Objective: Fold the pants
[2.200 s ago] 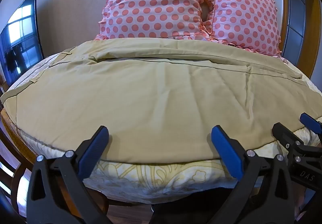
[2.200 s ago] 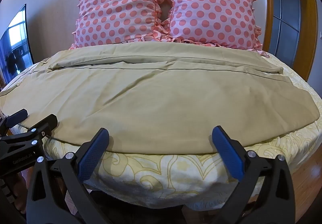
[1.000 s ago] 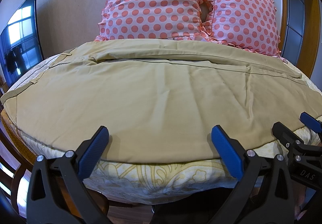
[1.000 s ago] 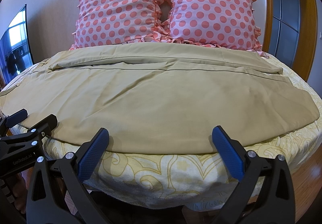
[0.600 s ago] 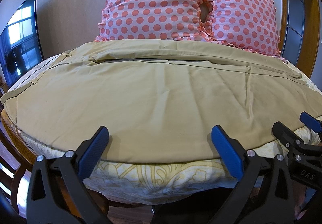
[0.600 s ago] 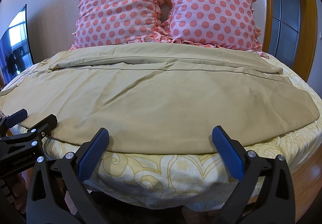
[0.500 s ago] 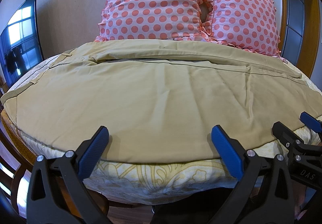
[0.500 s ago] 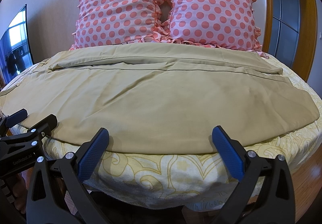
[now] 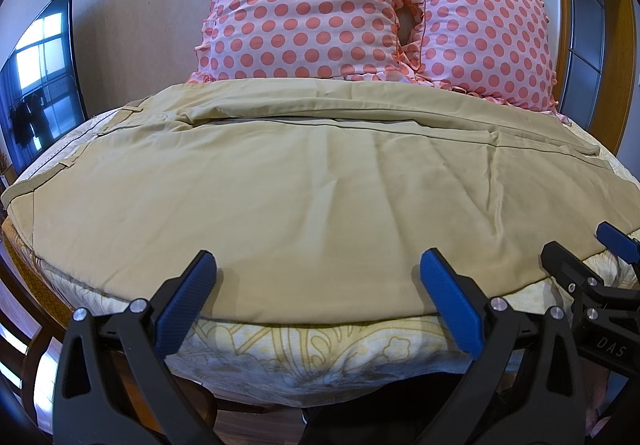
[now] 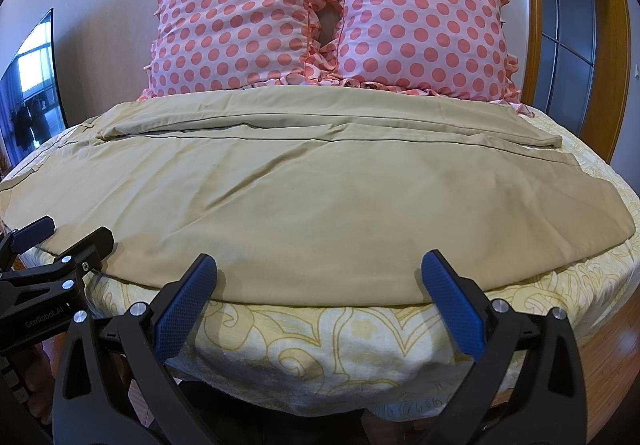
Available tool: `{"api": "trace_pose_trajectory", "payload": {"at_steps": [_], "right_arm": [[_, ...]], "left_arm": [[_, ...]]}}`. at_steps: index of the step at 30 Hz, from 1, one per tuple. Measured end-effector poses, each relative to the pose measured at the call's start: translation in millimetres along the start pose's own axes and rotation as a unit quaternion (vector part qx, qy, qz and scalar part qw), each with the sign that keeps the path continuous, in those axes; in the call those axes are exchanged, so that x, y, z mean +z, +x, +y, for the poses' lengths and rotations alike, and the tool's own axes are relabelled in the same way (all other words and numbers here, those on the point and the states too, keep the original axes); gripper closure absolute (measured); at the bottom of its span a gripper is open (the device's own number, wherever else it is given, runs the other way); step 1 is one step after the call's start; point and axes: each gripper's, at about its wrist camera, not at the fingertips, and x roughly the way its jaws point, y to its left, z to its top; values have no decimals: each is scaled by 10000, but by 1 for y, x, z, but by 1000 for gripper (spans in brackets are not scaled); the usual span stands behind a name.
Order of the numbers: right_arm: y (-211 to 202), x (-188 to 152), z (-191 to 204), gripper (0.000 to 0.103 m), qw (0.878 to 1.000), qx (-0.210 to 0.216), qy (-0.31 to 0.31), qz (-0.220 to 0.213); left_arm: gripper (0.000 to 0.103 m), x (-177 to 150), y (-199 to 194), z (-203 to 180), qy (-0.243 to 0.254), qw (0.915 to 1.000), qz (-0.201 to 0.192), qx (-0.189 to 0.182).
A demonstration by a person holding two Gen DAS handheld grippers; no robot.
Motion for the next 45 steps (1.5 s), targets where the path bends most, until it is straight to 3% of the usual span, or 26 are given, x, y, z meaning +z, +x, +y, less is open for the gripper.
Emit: {"api": "trace_pose_trajectory", "payload": {"at_steps": [32, 35, 37, 40, 45], "right_arm": [[2, -1, 2, 1, 9999, 65, -67, -41], [-9, 15, -17, 1, 9999, 73, -45, 82], [-13, 35, -31, 1, 10000, 28, 24, -90], [-11, 84, -69, 1, 9990, -201, 204, -332], [55, 172, -147, 1, 9921, -916, 860, -56]], "left_arm": [[2, 0, 0, 0, 19, 10000, 11, -28], [2, 7, 0, 4, -28, 9997, 154, -213], [2, 22, -1, 8, -139, 9992, 132, -351], [2, 45, -7, 15, -195, 9994, -32, -270], [2, 94, -3, 11, -170, 9988, -425, -155]]}}
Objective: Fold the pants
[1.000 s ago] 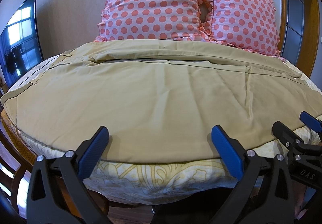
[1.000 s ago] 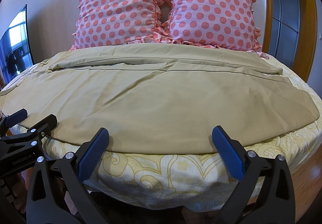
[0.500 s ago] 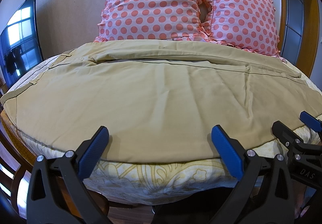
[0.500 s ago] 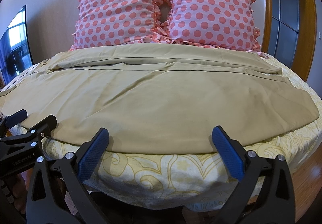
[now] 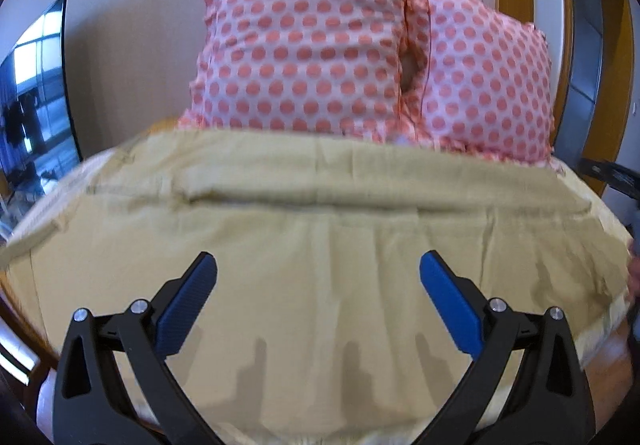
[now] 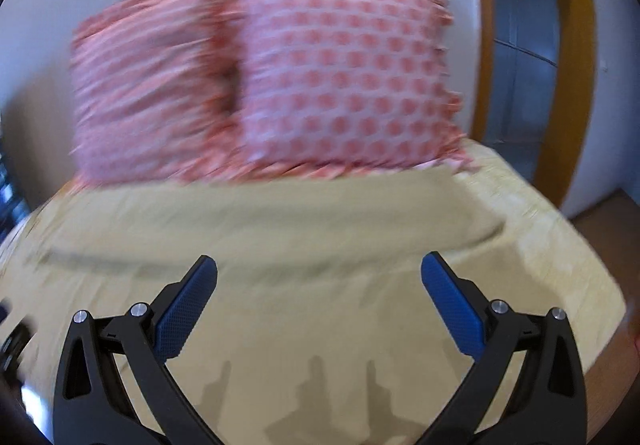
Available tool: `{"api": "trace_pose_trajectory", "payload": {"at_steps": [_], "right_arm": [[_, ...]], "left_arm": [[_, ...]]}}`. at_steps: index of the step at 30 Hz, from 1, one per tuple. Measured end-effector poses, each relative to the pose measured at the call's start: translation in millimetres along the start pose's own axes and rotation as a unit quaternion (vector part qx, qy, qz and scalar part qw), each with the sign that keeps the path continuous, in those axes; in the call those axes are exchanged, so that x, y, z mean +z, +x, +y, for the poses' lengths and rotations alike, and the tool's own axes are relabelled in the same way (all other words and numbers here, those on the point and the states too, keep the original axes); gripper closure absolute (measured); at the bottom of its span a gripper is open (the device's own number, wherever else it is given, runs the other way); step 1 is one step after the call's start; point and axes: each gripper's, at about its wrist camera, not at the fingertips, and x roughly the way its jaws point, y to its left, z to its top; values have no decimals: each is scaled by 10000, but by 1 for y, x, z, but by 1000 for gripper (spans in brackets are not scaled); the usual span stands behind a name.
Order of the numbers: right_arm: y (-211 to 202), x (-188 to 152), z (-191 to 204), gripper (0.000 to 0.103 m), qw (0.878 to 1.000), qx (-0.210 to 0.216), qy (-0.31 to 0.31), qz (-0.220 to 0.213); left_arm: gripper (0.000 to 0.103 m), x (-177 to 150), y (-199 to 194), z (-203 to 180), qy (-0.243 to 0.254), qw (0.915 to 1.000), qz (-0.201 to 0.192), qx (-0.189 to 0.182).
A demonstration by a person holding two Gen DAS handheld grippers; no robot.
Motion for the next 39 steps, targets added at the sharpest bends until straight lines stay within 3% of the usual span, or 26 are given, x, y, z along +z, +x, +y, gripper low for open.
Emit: {"api": "trace_pose_trajectory", "payload": {"at_steps": [1, 3, 5, 8, 12, 17, 19, 20, 21, 23, 27, 33, 36, 39], "right_arm": [[29, 18, -11, 3, 9995, -199, 187, 166], [80, 42, -29, 24, 9958, -517, 540, 526], [136, 62, -50, 33, 9868, -707, 1066, 988], [198, 76, -78, 36, 9686, -1049, 1740, 1434], [246, 83, -94, 36, 9511, -1538, 2087, 1679], [270, 82, -100, 41, 9420, -2135, 1892, 1769], [266, 76, -98, 59, 9479, -2090, 1791, 1603], [262, 72, -99, 79, 9489, -2118, 1762, 1540], [257, 69, -102, 88, 9509, -2020, 1811, 1491], [245, 58, -111, 95, 9538, -1680, 2064, 1394], [199, 39, -127, 98, 9590, -937, 2528, 877], [100, 8, -129, 98, 9640, -169, 2647, 168], [48, -39, -132, 98, 9584, 172, 2849, 89], [18, -72, -129, 98, 9484, 426, 3124, 338]], "left_arm": [[2, 6, 3, -2, 19, 10000, -52, 42], [2, 19, 14, -7, 86, 9996, -140, 233], [2, 26, 23, -11, 173, 9990, -186, 369], [2, 34, 35, -14, 186, 9991, -164, 349], [2, 37, 54, -11, 37, 9997, 43, 220], [2, 34, 64, -9, -37, 9998, 182, 93], [2, 32, 64, -9, -43, 9998, 199, 84], [2, 32, 64, -8, -61, 9997, 210, 71], [2, 31, 64, -7, -82, 9997, 212, 55], [2, 30, 62, -6, -104, 9997, 206, 58], [2, 27, 54, -1, -146, 9997, 142, 119], [2, 20, 36, 10, -334, 9994, 56, 117], [2, 18, 27, 11, -335, 9994, 17, 128], [2, 18, 19, 14, -353, 9992, -36, 186]]}}
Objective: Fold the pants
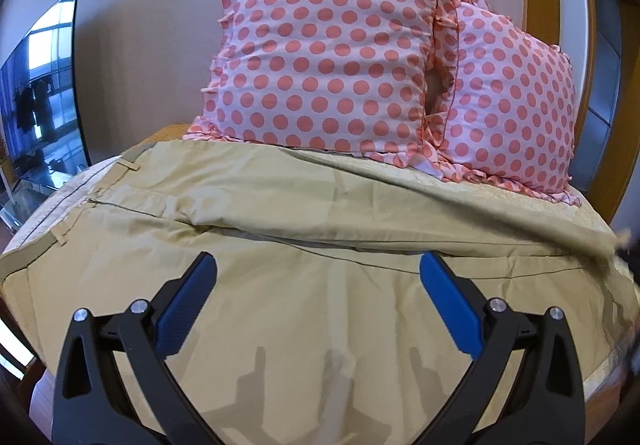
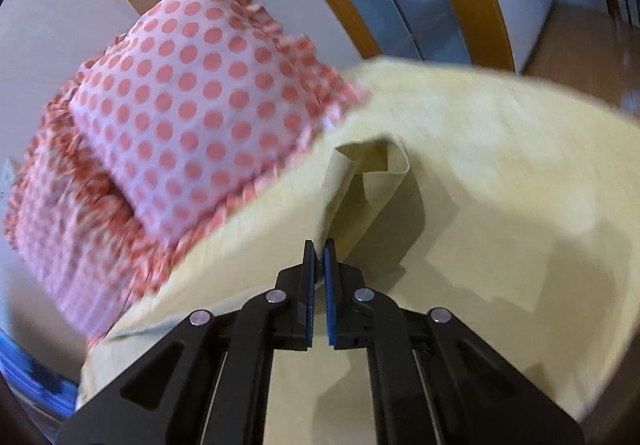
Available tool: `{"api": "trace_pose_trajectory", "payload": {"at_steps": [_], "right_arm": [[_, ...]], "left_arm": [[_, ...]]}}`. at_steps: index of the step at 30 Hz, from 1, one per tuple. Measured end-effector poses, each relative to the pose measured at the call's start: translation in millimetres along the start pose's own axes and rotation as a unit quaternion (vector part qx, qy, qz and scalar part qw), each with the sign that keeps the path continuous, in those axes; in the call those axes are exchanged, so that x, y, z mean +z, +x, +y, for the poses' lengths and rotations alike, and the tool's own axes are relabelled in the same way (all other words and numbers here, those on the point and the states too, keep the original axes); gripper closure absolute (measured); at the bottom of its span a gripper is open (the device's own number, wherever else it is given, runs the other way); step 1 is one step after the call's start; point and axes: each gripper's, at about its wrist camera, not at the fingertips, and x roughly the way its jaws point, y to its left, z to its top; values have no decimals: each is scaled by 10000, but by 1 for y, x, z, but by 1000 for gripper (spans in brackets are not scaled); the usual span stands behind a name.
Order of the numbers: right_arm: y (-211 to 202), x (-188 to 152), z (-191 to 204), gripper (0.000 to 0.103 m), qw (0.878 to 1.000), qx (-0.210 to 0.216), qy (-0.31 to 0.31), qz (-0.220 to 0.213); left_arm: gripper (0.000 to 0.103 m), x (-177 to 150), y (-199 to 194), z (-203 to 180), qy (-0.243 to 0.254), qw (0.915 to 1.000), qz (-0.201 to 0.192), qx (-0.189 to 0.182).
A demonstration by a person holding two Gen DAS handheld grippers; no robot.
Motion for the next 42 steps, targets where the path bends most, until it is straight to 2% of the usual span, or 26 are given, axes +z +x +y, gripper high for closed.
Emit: {"api": "trace_pose_trajectory", "payload": {"at_steps": [4, 6, 8, 11, 14, 17, 19, 21, 23, 26, 30, 34, 38, 40, 41, 42], "right_arm": [[-3, -10, -20, 97, 9986, 178, 422, 280], [3, -10, -29, 78, 9964, 185, 708, 432], [9, -10, -36, 65, 9937, 165, 946, 583], [5, -14, -41, 64, 9924, 195, 1048, 618], [1, -17, -46, 57, 9873, 344, 1399, 672], [2, -17, -43, 55, 9869, 333, 1459, 596], [4, -18, -40, 58, 9893, 274, 1341, 508], [7, -18, -39, 101, 9908, 454, 1183, 473], [2, -17, -44, 101, 9903, 705, 1148, 327], [-14, -11, -53, 101, 9897, 920, 1092, -87], [-26, 0, -67, 101, 9868, 1070, 1165, -361], [-27, 5, -70, 101, 9867, 1090, 1122, -434], [-24, 8, -74, 101, 9858, 1174, 1126, -410], [-22, 9, -76, 101, 9857, 1185, 1130, -400], [-22, 9, -75, 101, 9857, 1185, 1128, -399], [-22, 9, -75, 101, 9858, 1184, 1126, -400]], "left_arm": [[2, 2, -4, 4, 64, 10000, -62, 4], [2, 2, -4, 5, 152, 9998, -41, -88], [2, 2, -2, 8, 166, 9998, -13, -147], [2, 4, 4, 14, 57, 9998, 108, -143], [2, 8, 14, 24, -157, 9994, 248, -155], [2, 13, 22, 35, -415, 9978, 273, -437], [2, 17, 26, 42, -603, 9948, 275, -779], [2, 21, 33, 54, -913, 9859, 295, -1368], [2, 25, 42, 62, -1202, 9766, 393, -1742], [2, 37, 64, 77, -1580, 9678, 647, -1848], [2, 59, 103, 87, -1763, 9666, 957, -1595], [3, 75, 151, 96, -2028, 9598, 1348, -1398], [12, 85, 194, 110, -2346, 9522, 1606, -1114], [22, 89, 213, 121, -2553, 9464, 1693, -1024], [35, 90, 221, 126, -2669, 9423, 1727, -1048], [57, 90, 228, 132, -2777, 9384, 1748, -1086]]}}
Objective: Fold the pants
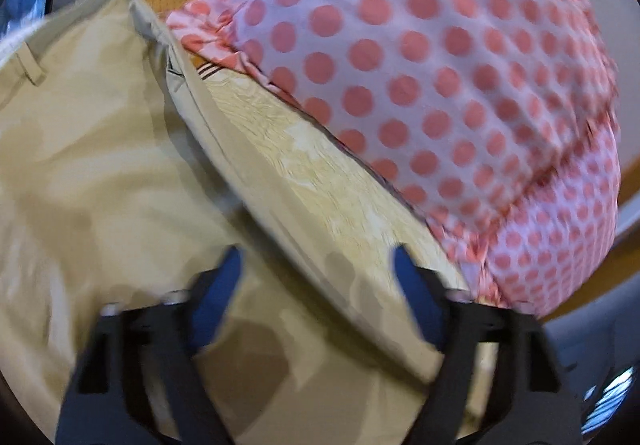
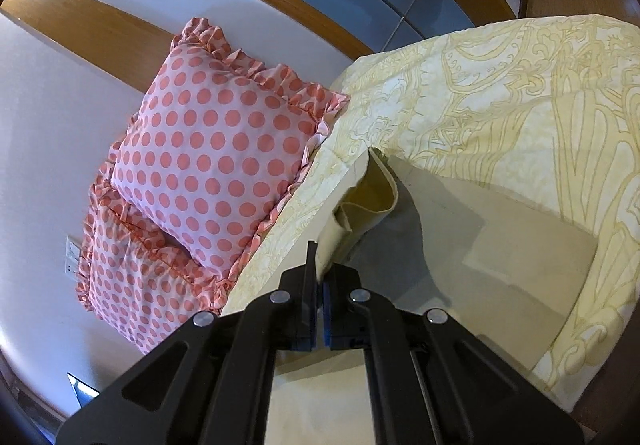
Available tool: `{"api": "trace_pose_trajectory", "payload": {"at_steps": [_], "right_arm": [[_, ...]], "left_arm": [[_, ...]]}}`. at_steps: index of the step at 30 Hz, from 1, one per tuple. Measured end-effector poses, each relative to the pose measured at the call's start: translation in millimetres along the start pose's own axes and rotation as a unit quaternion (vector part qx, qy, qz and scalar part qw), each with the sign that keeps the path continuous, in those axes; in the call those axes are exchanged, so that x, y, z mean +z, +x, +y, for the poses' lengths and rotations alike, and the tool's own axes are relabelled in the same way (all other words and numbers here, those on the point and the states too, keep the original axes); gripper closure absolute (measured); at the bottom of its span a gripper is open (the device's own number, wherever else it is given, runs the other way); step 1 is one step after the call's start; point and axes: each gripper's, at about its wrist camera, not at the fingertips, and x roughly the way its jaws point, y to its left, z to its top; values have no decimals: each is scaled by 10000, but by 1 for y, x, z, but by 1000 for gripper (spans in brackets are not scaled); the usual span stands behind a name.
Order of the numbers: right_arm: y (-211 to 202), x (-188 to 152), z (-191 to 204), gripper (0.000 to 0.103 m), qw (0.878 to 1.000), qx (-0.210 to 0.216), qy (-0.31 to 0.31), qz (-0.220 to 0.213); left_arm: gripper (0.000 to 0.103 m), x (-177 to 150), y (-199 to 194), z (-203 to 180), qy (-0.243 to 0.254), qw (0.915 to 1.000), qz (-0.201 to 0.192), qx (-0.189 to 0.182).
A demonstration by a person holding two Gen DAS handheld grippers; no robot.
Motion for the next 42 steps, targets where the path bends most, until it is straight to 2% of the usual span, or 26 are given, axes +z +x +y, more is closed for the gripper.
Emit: {"api": "trace_pose_trajectory", "payload": {"at_steps": [1, 2, 3, 4, 5, 7, 10, 12, 14, 16, 20, 24, 37, 40, 42], "right_arm": [[0, -1, 1, 101, 10000, -6, -3, -9], [0, 0, 0, 101, 10000, -4, -28, 3], [0, 0, 0, 101, 10000, 8, -46, 9], [0, 0, 0, 101, 10000, 25, -59, 14], [-2, 1, 0, 101, 9999, 34, -94, 2], [-7, 2, 2, 101, 9998, 7, -183, -69], [-21, 5, 0, 101, 9992, -98, -302, -245], [-27, 7, -6, 101, 9991, -169, -273, -277], [-31, 8, -14, 101, 9990, -275, -258, -256], [-33, 8, -25, 101, 9985, -443, -232, -202], [-32, 6, -42, 101, 9971, -742, -184, -26], [-33, 3, -50, 101, 9958, -894, -194, 35], [-47, -9, -52, 101, 9905, -1282, -504, 1], [-50, -12, -51, 100, 9871, -1461, -647, -16], [-57, -11, -53, 87, 9890, -1387, -517, -63]], "left_arm": [[69, 6, 5, 9, -243, 9996, 11, -110], [90, 10, 7, 17, -421, 9990, -24, -176], [96, 10, 4, 25, -549, 9983, -75, -207], [97, 8, -1, 27, -533, 9982, -131, -223], [98, 3, -12, 25, -369, 9988, -251, -201], [98, -10, -41, 14, 149, 9983, -550, -74], [98, -48, -110, 8, 749, 9919, -1014, -141], [94, -74, -144, 10, 1014, 9879, -1169, -69], [93, -114, -179, 21, 1272, 9832, -1309, 39], [92, -146, -194, 31, 1346, 9825, -1279, 147], [93, -194, -200, 60, 1181, 9870, -1047, 306], [93, -215, -200, 73, 1063, 9889, -981, 338], [96, -231, -201, 95, 1248, 9891, -720, 301], [96, -235, -202, 94, 1431, 9862, -775, 322], [88, -238, -205, 94, 1509, 9844, -839, 322]]}}
